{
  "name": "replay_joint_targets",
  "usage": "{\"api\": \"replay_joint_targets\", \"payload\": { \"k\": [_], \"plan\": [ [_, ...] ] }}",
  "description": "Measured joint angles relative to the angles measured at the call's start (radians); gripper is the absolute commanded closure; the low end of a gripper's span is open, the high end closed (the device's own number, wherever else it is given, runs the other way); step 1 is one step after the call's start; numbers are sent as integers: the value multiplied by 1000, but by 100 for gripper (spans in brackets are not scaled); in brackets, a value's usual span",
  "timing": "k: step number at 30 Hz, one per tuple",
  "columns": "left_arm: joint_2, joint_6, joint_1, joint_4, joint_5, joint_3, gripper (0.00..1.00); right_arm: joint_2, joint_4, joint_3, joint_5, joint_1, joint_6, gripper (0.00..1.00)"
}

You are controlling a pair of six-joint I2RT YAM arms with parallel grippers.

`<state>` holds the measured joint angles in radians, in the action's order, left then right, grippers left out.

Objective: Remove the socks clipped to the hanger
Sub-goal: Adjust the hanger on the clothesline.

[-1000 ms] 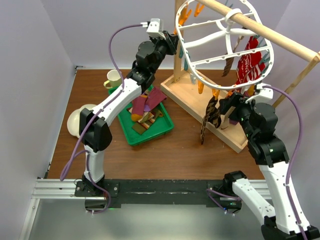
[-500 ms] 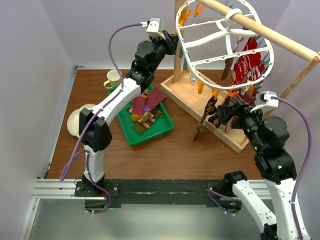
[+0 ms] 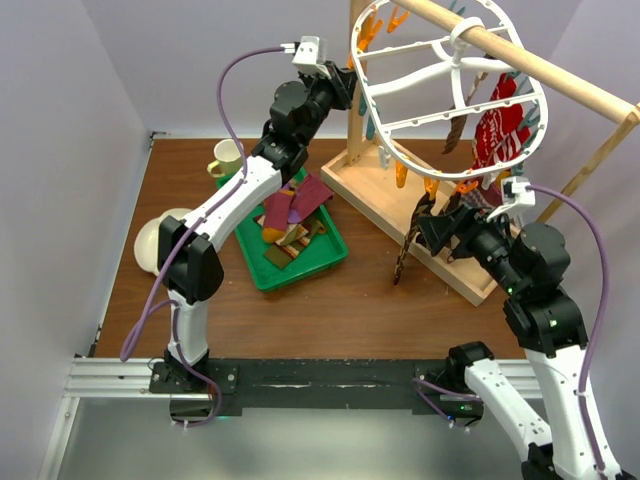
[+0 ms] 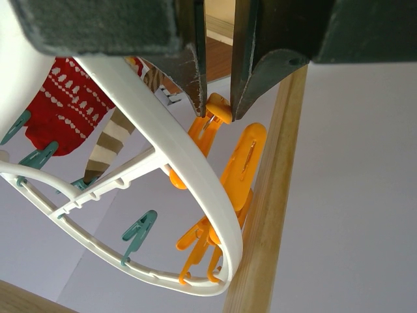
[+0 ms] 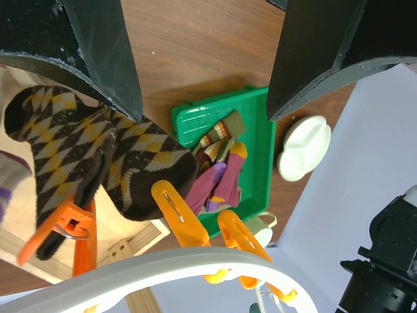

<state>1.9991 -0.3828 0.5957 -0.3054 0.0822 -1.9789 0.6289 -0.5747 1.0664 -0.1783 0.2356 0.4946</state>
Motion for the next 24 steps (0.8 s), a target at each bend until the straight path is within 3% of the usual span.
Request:
{"api": "replay_joint_targets", "payload": {
  "k": [10,24],
  "plan": [
    [0,0,0,0,0,0,81,32,98,-128,-13,17,46,18],
    [0,0,0,0,0,0,81,16,311,-304,251,153,117,17]
  ]
}}
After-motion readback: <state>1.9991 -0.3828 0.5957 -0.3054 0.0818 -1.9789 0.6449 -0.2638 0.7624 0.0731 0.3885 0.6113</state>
